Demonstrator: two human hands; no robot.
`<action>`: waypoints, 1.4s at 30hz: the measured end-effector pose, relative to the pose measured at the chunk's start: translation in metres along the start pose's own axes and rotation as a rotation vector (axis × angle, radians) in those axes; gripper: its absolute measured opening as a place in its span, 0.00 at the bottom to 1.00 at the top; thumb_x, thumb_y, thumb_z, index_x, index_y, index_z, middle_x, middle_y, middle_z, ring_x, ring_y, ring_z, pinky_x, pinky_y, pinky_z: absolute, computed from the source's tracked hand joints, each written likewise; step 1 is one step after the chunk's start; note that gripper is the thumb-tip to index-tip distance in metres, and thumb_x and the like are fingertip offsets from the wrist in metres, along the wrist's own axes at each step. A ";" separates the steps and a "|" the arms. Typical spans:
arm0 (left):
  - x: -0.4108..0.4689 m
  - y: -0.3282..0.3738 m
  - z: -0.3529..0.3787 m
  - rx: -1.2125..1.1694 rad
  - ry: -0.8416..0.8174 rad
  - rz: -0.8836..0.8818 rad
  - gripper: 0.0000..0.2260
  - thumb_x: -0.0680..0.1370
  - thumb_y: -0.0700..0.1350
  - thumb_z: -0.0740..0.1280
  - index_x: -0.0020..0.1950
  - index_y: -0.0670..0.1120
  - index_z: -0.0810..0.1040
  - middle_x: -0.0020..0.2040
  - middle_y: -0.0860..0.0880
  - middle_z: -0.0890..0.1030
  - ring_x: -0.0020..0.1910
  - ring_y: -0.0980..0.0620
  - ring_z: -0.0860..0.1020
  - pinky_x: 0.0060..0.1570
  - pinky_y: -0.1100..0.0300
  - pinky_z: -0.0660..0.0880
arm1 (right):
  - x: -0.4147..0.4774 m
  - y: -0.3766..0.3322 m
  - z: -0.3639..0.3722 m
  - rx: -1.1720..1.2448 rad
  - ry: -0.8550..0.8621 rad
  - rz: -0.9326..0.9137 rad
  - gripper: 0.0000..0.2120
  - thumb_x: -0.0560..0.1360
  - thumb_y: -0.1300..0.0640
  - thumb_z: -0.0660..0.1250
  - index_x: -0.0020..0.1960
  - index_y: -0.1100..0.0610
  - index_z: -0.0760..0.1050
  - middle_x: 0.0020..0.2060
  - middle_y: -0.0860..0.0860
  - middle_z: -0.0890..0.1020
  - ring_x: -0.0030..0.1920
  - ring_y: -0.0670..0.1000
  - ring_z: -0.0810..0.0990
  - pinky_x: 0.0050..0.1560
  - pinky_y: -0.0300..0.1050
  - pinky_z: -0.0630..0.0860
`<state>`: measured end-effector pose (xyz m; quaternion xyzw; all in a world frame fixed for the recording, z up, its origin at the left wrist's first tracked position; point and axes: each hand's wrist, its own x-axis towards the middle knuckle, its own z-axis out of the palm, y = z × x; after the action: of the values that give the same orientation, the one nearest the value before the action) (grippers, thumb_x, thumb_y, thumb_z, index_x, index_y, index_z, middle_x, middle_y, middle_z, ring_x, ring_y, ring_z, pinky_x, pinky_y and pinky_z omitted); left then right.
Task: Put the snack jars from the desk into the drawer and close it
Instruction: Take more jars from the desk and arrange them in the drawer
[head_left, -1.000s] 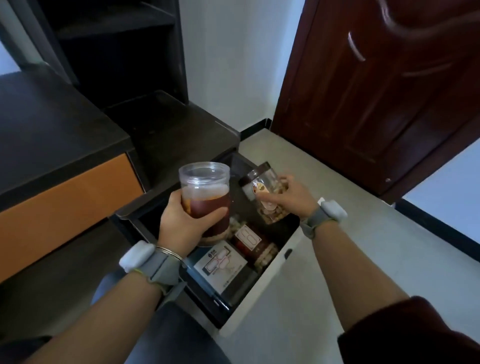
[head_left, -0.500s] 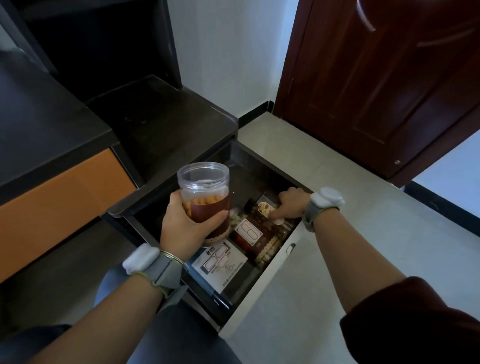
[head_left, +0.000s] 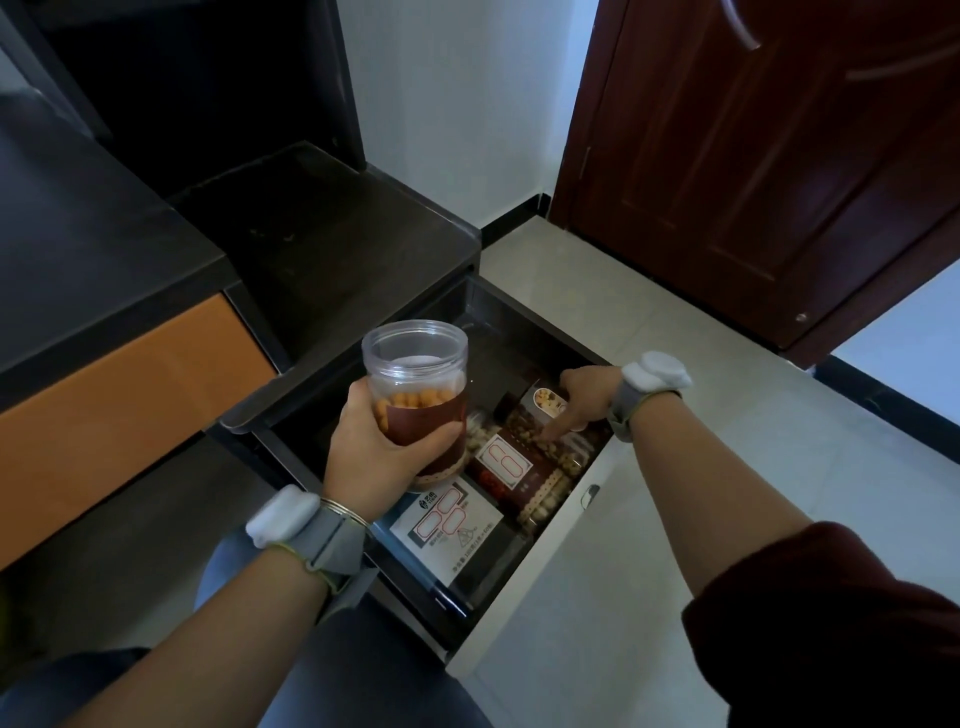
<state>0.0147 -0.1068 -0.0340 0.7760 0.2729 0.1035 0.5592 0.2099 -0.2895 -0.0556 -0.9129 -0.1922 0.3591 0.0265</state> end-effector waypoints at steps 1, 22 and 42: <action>0.000 0.000 -0.001 0.000 -0.015 -0.008 0.32 0.59 0.54 0.79 0.58 0.55 0.67 0.55 0.53 0.77 0.52 0.55 0.76 0.45 0.59 0.75 | 0.000 -0.001 -0.001 -0.016 -0.023 0.006 0.33 0.64 0.42 0.76 0.62 0.58 0.70 0.51 0.53 0.78 0.51 0.54 0.77 0.49 0.46 0.74; -0.004 0.023 -0.030 -0.778 -0.197 -0.256 0.28 0.72 0.61 0.62 0.66 0.46 0.71 0.61 0.39 0.78 0.58 0.38 0.79 0.53 0.44 0.78 | -0.081 -0.092 0.029 0.538 0.327 -0.601 0.44 0.64 0.45 0.77 0.72 0.49 0.58 0.62 0.48 0.73 0.59 0.48 0.74 0.59 0.45 0.75; 0.000 -0.066 0.013 0.756 -0.060 0.097 0.32 0.72 0.69 0.49 0.70 0.53 0.65 0.60 0.46 0.73 0.57 0.45 0.73 0.50 0.51 0.76 | 0.072 -0.086 -0.027 -0.347 0.472 -0.606 0.36 0.66 0.66 0.69 0.71 0.48 0.65 0.69 0.54 0.68 0.71 0.58 0.61 0.71 0.54 0.60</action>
<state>0.0008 -0.1027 -0.0998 0.9422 0.2385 -0.0008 0.2355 0.2477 -0.1804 -0.0659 -0.8633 -0.4982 0.0784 0.0202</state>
